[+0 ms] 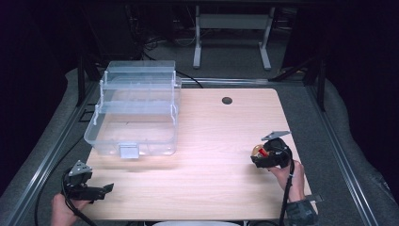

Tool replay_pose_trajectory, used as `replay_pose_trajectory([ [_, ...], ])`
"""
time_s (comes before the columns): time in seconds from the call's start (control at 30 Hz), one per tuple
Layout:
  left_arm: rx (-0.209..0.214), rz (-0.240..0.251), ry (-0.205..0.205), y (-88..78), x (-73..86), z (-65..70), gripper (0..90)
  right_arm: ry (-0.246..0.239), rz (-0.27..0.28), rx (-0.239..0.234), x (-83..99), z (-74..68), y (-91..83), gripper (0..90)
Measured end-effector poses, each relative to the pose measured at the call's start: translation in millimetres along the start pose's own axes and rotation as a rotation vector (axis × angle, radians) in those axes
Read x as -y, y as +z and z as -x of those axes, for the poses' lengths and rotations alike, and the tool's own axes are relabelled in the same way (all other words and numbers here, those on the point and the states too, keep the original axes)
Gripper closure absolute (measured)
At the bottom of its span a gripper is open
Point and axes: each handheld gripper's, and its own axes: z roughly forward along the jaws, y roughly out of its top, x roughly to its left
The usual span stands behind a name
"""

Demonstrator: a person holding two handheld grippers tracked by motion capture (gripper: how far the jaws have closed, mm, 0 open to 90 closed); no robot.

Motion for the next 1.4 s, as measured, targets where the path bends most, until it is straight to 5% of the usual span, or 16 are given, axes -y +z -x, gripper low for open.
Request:
replay_pose_trajectory([
  [0.6,-0.006,-0.008,-0.005,0.3,1.8,-0.9,0.2,0.163,-0.062,0.064,55.4,49.5,-5.1,20.2],
  [1.1,-0.008,-0.009,-0.011,-1.3,2.1,-1.8,0.2,0.203,-0.103,0.084,75.3,51.6,4.5,19.0],
  [1.17,-0.009,-0.011,-0.012,-1.3,2.2,-1.9,0.2,0.218,-0.08,0.088,76.1,51.0,2.8,5.7],
  [1.4,-0.012,-0.007,-0.017,-5.7,-0.1,-4.8,0.2,0.197,-0.028,0.089,68.9,47.8,-12.8,0.0],
])
